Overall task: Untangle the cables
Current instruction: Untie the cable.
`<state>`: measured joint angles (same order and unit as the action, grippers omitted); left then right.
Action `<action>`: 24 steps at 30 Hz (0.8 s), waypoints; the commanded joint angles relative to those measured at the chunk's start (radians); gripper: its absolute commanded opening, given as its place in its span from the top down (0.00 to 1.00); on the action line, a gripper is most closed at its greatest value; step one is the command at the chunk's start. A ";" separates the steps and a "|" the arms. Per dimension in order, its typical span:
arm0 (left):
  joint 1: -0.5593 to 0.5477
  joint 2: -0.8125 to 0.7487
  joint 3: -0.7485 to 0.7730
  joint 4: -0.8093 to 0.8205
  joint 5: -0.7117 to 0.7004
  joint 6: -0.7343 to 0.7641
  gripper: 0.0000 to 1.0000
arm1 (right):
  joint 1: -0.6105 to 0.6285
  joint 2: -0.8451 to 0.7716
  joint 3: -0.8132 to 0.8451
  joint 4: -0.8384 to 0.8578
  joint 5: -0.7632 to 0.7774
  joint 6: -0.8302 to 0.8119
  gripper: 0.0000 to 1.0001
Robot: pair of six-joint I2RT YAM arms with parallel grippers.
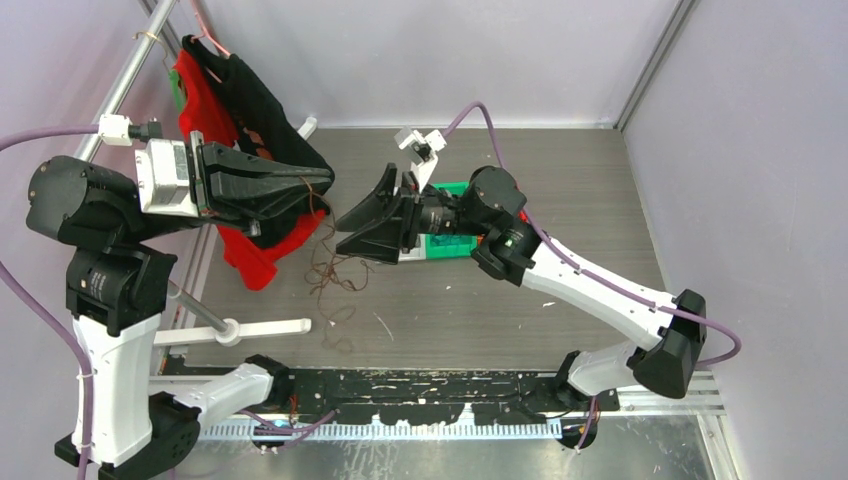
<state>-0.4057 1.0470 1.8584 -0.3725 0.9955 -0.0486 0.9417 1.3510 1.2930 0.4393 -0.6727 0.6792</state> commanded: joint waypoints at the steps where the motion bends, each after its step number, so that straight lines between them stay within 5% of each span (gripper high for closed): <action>1: -0.002 -0.007 -0.005 0.049 -0.006 -0.019 1.00 | 0.031 0.018 0.071 0.025 0.014 -0.049 0.37; 7: -0.002 -0.010 -0.005 0.052 -0.006 -0.036 1.00 | 0.059 0.073 0.116 0.057 0.097 -0.036 0.41; 14: -0.002 -0.012 0.000 0.065 -0.006 -0.051 1.00 | 0.081 0.159 0.138 0.136 0.103 0.056 0.63; 24: -0.002 -0.008 -0.011 0.073 -0.012 -0.039 1.00 | 0.163 0.202 0.070 0.188 0.102 0.080 0.61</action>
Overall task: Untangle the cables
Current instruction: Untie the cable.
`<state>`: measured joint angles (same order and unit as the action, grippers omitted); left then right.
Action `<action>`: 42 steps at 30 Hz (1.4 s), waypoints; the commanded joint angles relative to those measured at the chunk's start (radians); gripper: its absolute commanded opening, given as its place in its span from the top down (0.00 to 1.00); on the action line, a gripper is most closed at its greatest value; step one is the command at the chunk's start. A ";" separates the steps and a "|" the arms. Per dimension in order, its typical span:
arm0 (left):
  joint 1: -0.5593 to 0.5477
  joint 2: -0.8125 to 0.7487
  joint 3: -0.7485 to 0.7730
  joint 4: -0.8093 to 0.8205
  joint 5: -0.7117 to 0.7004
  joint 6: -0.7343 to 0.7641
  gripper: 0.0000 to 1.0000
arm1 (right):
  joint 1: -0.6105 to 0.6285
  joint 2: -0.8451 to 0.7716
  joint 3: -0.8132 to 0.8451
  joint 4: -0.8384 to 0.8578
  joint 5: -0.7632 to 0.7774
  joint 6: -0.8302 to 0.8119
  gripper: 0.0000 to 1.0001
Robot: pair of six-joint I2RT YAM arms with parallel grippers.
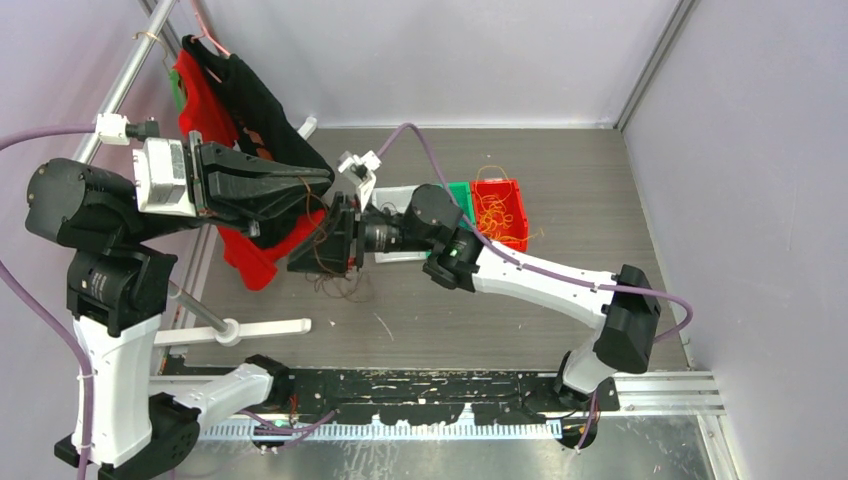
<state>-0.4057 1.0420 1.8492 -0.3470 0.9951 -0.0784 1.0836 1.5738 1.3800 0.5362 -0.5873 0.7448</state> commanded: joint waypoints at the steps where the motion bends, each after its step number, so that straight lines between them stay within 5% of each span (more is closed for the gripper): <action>1: -0.002 -0.001 0.000 0.050 -0.013 -0.009 1.00 | 0.022 -0.021 -0.028 0.096 0.023 0.017 0.62; 8: -0.002 0.031 0.062 0.054 -0.016 -0.010 1.00 | 0.024 0.015 -0.127 0.154 0.073 0.063 0.72; 22: -0.002 0.109 0.238 0.049 -0.031 -0.011 1.00 | 0.015 0.159 -0.300 0.273 0.146 0.122 0.77; 42: -0.003 0.219 0.458 0.107 -0.106 0.124 1.00 | -0.095 0.267 -0.574 0.367 0.268 0.182 0.66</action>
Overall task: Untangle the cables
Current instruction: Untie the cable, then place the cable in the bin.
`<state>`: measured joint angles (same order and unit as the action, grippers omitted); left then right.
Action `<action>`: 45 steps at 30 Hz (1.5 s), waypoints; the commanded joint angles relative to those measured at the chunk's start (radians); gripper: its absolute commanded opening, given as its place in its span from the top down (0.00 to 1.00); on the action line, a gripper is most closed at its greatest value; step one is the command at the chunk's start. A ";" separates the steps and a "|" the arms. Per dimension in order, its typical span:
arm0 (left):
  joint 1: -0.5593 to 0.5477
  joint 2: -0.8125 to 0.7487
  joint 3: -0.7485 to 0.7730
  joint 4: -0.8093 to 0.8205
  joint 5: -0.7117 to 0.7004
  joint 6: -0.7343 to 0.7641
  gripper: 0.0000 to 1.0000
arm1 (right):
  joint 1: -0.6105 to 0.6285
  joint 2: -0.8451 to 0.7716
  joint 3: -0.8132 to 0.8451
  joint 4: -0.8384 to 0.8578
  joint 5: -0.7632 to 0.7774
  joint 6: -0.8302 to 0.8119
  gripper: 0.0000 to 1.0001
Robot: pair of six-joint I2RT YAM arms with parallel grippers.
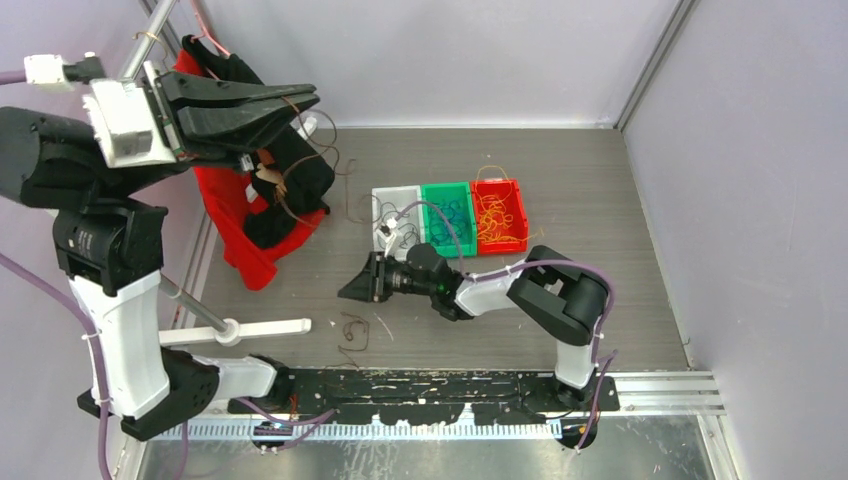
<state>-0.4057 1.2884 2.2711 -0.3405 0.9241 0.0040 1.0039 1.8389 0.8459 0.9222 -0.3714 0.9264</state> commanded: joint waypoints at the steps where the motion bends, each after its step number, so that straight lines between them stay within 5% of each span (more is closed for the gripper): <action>1: -0.002 -0.026 0.017 0.096 -0.032 0.052 1.00 | -0.022 -0.012 -0.048 -0.029 0.062 -0.001 0.66; 13: -0.003 -0.075 -0.196 0.065 -0.043 0.164 1.00 | -0.055 -0.247 -0.141 -0.208 0.144 -0.056 0.48; 30: -0.002 -0.112 -0.709 0.187 -0.112 0.221 1.00 | -0.186 -0.777 -0.050 -1.044 0.585 -0.255 0.50; 45: -0.002 0.152 -0.762 0.295 -0.212 0.250 1.00 | -0.230 -0.938 -0.084 -1.154 0.726 -0.288 0.51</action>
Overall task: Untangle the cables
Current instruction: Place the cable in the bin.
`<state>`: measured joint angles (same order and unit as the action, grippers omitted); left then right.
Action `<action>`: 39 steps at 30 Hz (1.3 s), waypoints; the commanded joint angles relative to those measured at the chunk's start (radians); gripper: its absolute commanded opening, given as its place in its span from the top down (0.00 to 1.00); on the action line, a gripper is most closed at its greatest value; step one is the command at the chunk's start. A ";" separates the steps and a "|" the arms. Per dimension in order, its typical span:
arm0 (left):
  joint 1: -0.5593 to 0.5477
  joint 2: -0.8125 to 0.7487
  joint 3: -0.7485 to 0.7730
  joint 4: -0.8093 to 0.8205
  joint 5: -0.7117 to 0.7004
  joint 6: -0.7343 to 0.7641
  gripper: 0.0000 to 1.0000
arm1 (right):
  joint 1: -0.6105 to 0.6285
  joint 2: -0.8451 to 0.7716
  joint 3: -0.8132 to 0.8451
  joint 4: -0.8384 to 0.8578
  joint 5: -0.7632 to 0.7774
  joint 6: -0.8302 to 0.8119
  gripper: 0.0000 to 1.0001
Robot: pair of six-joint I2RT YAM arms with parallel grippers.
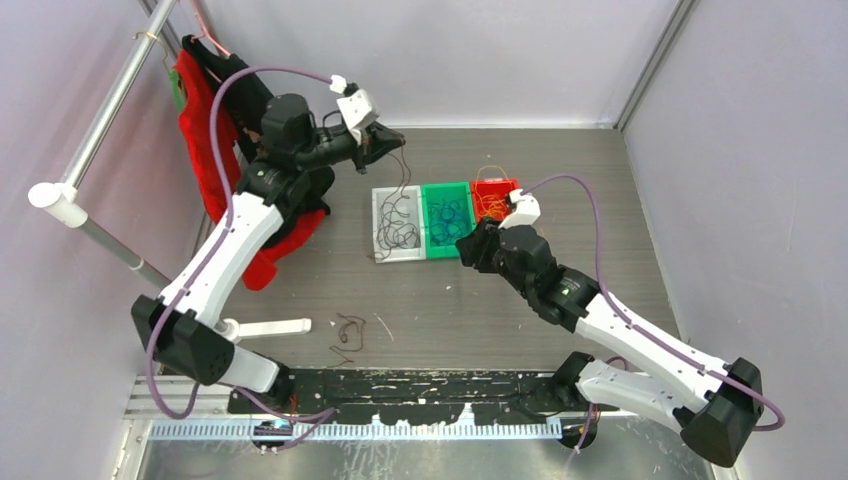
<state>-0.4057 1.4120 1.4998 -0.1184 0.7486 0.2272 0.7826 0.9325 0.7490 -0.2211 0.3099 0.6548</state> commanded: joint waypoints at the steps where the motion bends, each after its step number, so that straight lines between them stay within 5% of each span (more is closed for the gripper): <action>1: -0.002 0.043 0.011 0.065 -0.037 0.042 1.00 | -0.011 -0.037 0.010 -0.013 0.043 -0.018 0.51; 12: 0.008 0.178 -0.014 0.054 -0.106 0.208 1.00 | -0.038 -0.080 0.020 -0.090 0.021 -0.058 0.52; 23: 0.007 0.134 -0.165 -0.030 -0.181 0.356 1.00 | -0.060 -0.059 0.036 -0.103 -0.029 -0.072 0.54; 39: -0.017 0.308 -0.145 -0.174 -0.316 0.531 1.00 | -0.075 -0.057 0.022 -0.084 -0.053 -0.073 0.54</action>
<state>-0.4171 1.6890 1.3243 -0.2756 0.4805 0.6773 0.7170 0.8841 0.7486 -0.3431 0.2703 0.5953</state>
